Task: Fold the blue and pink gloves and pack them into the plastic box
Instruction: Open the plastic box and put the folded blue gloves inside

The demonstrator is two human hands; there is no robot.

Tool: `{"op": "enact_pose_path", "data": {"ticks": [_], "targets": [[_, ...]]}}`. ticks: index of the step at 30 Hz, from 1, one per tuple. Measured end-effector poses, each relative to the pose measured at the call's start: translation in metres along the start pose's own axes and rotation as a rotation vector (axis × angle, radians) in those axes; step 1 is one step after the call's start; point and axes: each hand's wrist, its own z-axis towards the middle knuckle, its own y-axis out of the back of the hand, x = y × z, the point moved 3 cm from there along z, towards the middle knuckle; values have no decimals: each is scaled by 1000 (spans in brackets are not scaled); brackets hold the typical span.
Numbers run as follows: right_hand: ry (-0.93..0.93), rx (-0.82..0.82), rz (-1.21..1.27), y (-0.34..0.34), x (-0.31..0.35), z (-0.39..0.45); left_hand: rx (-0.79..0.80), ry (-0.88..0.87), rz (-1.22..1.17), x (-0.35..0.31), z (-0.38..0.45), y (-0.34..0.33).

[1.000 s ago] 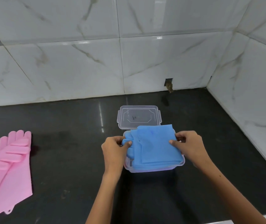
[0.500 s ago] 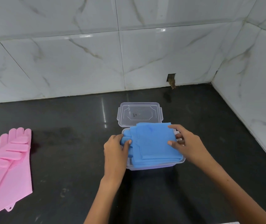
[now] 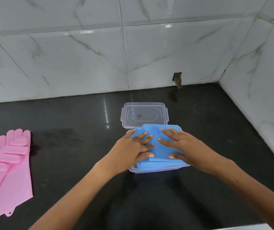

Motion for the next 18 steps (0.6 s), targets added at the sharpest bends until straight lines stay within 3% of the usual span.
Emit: {"op": "enact_pose_path", "data": {"ticks": [3,14,18], "targets": [[4,77,-5,-5,-3,5,91,25,18,2,5,-8],[3,76,-107,-22,-11,16,193,117,-120,7,17,-19],[12,112,-130,-29,-16,16,211,47,16,7,17,-26]]}}
